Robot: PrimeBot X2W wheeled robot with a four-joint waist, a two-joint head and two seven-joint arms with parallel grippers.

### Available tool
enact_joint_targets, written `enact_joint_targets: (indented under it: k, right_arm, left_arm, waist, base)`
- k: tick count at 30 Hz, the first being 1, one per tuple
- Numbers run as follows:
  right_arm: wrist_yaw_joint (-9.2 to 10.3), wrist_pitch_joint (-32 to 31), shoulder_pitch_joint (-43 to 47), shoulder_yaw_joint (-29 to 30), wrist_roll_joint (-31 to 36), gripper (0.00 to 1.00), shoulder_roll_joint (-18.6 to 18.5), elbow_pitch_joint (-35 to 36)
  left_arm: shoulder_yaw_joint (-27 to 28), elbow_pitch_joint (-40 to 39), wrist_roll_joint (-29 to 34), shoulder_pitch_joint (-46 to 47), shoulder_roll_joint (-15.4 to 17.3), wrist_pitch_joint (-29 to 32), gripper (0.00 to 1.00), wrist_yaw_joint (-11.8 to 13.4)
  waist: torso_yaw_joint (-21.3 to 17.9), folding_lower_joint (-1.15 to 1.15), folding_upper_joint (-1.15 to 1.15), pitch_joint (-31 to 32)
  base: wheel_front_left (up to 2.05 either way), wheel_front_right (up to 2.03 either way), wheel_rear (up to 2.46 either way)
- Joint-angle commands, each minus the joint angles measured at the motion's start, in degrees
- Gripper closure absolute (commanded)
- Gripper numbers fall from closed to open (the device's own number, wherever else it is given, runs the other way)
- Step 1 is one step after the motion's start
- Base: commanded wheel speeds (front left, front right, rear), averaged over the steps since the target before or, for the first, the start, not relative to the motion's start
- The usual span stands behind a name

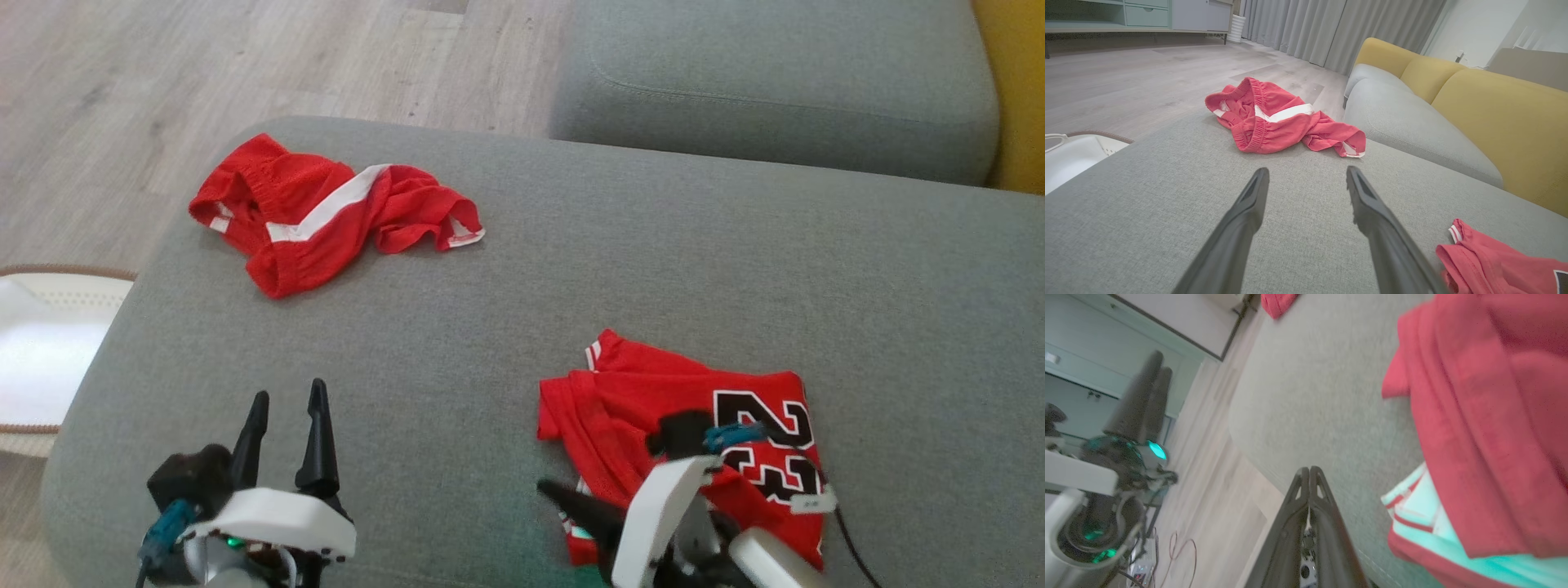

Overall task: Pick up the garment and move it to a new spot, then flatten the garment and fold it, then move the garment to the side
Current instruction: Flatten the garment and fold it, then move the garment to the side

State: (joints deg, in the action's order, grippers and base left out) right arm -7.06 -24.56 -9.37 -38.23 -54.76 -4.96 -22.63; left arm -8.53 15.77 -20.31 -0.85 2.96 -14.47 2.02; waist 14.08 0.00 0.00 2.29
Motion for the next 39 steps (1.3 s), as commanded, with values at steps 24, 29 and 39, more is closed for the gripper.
enact_joint_targets:
  k: [24,29,39]
  right_arm:
    - [-0.43,31.7,-0.82,24.79,15.62,0.0,-15.11,13.22]
    - [-0.43,34.02,3.15,27.99,23.21,0.0,-12.87,9.97]
    - [-0.43,31.11,4.71,29.68,26.7,0.0,-10.13,8.72]
  left_arm:
    - [3.01,-8.35,2.27,2.76,-0.08,-0.52,0.0,-1.46]
    - [2.65,-8.55,4.52,2.34,-0.08,-0.52,0.0,-1.77]
    - [2.4,-8.53,5.86,2.13,-0.08,-0.52,0.0,-1.97]
  waist:
    - [-11.35,0.0,0.0,1.07]
    - [-12.53,0.0,0.0,0.94]
    - [-12.33,0.0,0.0,0.72]
  base:
    - [0.0,0.0,0.0]
    - [0.0,0.0,0.0]
    - [0.0,0.0,0.0]
